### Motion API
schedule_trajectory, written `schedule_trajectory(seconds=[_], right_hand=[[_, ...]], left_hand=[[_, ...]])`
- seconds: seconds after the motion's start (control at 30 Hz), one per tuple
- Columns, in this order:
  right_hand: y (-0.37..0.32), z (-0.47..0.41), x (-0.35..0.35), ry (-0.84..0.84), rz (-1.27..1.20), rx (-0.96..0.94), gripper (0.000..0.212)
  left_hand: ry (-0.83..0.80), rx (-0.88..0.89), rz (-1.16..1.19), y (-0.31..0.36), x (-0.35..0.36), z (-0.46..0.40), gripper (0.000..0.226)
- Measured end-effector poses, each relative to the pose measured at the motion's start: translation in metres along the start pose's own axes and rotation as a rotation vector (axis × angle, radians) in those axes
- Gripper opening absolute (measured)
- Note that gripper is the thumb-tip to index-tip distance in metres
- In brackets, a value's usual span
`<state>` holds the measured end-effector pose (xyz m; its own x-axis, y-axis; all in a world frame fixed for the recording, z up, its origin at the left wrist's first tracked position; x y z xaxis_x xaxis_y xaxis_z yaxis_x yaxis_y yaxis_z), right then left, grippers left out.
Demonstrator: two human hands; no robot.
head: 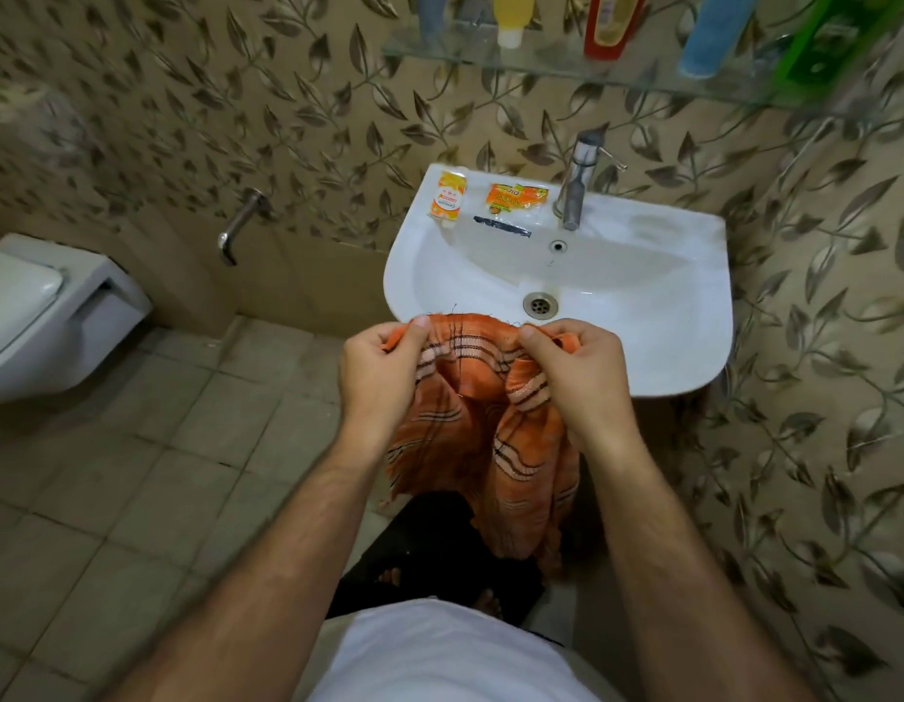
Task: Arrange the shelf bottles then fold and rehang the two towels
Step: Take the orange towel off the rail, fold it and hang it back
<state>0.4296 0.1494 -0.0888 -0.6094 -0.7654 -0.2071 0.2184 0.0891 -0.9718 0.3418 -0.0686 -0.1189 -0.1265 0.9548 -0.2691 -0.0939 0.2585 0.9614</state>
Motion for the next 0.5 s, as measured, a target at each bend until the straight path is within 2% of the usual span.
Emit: schedule_trajectory(seconds=[0.1, 0.17, 0.2, 0.3, 0.37, 0.43, 0.5], right_hand=[[-0.007, 0.008, 0.016, -0.088, 0.049, -0.020, 0.014], [-0.009, 0.013, 0.023, -0.161, 0.086, -0.033, 0.013], [-0.009, 0.014, 0.024, -0.185, 0.099, -0.035, 0.014], [-0.008, 0.015, 0.022, -0.234, 0.145, -0.047, 0.018], [-0.010, 0.016, 0.022, -0.272, 0.167, -0.073, 0.018], [-0.013, 0.016, 0.021, -0.287, 0.178, -0.098, 0.017], [-0.013, 0.018, 0.022, -0.325, 0.179, -0.103, 0.015]], left_hand=[[-0.105, -0.038, 0.064, 0.005, 0.023, 0.022, 0.028], [-0.192, -0.003, 0.085, 0.010, 0.035, 0.030, 0.010], [-0.241, 0.012, 0.099, 0.013, 0.039, 0.032, 0.009], [-0.458, 0.033, 0.128, 0.017, 0.051, 0.039, 0.045], [-0.581, 0.035, 0.115, 0.020, 0.057, 0.044, 0.039], [-0.593, 0.066, 0.059, 0.022, 0.057, 0.042, 0.019], [-0.532, 0.114, -0.010, 0.026, 0.054, 0.035, 0.013]])
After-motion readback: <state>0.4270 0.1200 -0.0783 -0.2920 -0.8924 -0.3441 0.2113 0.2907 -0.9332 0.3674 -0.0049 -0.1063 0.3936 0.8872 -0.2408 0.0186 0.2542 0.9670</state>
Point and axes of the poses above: each hand's wrist, its own z-axis away from the middle knuckle, its own x-axis out of the palm, y = z × x, the point moved 9 cm from there along -z, towards the middle knuckle, and after that the axes turned 7 degrees about y, right-handed, at the moved point
